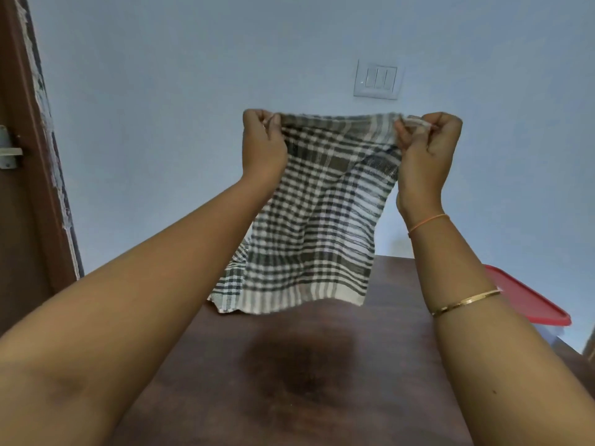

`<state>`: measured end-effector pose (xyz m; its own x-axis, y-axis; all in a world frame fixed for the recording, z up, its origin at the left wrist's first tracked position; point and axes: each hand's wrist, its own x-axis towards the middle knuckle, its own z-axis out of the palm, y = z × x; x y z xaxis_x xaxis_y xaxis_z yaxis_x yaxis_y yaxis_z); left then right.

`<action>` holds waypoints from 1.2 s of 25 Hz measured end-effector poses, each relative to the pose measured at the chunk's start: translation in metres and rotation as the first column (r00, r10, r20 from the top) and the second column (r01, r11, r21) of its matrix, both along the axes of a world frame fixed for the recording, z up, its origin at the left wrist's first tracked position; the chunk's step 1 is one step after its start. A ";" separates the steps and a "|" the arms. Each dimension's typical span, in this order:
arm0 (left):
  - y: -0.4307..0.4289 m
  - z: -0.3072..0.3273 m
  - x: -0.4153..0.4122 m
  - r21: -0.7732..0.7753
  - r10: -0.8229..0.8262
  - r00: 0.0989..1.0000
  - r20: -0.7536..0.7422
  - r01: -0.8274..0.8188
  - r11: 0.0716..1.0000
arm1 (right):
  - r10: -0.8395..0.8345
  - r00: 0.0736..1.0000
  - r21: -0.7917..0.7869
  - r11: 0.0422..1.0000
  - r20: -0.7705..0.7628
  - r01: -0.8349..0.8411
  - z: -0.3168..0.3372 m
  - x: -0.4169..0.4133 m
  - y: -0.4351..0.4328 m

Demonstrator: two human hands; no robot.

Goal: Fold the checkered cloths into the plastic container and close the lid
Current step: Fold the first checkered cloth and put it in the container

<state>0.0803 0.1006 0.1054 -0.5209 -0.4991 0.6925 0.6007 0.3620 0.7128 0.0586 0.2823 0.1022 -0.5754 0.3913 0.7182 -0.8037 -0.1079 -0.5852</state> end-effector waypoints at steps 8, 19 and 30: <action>-0.001 -0.006 -0.002 0.008 0.074 0.995 -0.071 -0.074 0.997 | -0.006 0.996 0.167 0.986 -0.087 0.020 -0.007 0.010 -0.002; -0.006 0.005 0.006 0.014 0.120 0.970 -0.212 -0.120 0.993 | -0.106 0.988 0.144 0.982 -0.110 0.122 0.003 0.026 -0.005; -0.028 -0.011 0.007 -0.077 0.232 0.965 -0.124 -0.243 0.967 | -0.181 0.962 0.066 0.983 0.204 0.171 -0.003 0.003 0.013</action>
